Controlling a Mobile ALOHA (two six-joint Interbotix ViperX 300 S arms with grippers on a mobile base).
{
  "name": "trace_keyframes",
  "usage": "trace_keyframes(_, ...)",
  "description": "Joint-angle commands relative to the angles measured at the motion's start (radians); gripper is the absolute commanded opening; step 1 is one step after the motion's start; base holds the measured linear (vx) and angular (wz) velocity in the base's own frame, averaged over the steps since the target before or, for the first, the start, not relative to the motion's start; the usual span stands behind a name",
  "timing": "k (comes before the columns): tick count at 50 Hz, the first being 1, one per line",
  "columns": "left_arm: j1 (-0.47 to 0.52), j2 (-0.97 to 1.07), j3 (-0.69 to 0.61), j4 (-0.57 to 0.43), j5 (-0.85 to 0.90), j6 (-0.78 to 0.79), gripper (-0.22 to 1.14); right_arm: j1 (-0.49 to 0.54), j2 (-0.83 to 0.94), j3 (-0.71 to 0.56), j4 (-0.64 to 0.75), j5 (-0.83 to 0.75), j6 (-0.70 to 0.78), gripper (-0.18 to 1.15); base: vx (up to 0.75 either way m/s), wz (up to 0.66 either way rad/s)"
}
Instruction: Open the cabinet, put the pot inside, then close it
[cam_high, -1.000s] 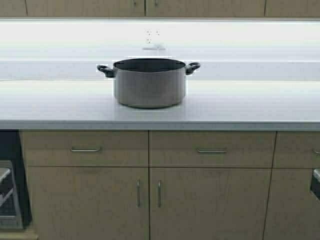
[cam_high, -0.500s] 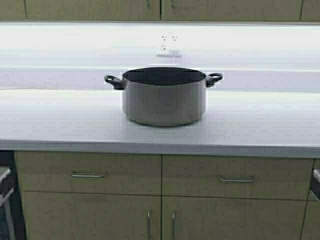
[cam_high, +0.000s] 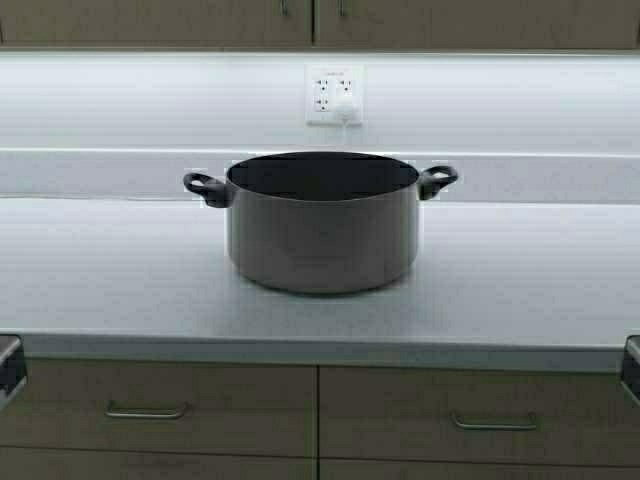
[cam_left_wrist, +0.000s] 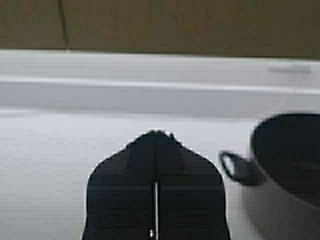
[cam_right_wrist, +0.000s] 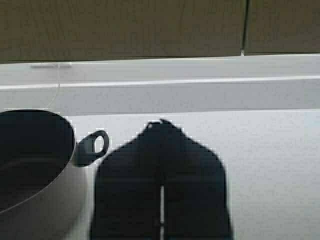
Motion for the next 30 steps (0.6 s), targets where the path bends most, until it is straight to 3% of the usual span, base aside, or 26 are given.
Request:
trace_keyframes(1, 0.0, 0.005, -0.012, 0.0, -0.005, 0.0, 0.03, 0.002, 0.002, -0.025, -0.005, -0.005, 0.002, 0.05, 0.25, 0.07)
trace_keyframes(21, 0.0, 0.035, -0.034, 0.003, -0.006, 0.005, 0.05, 0.011, -0.011, -0.028, -0.003, 0.04, 0.005, 0.09, 0.21, 0.05)
trace_keyframes(25, -0.006, 0.034, -0.032, 0.003, 0.006, -0.002, 0.19, 0.071, 0.003, -0.023, -0.002, 0.044, 0.021, 0.29, 0.14, 0.02)
trace_keyframes(30, -0.066, 0.023, -0.04, 0.003, 0.054, -0.011, 0.63, 0.184, 0.031, -0.029, -0.002, 0.052, 0.044, 0.8, 0.11, 0.02)
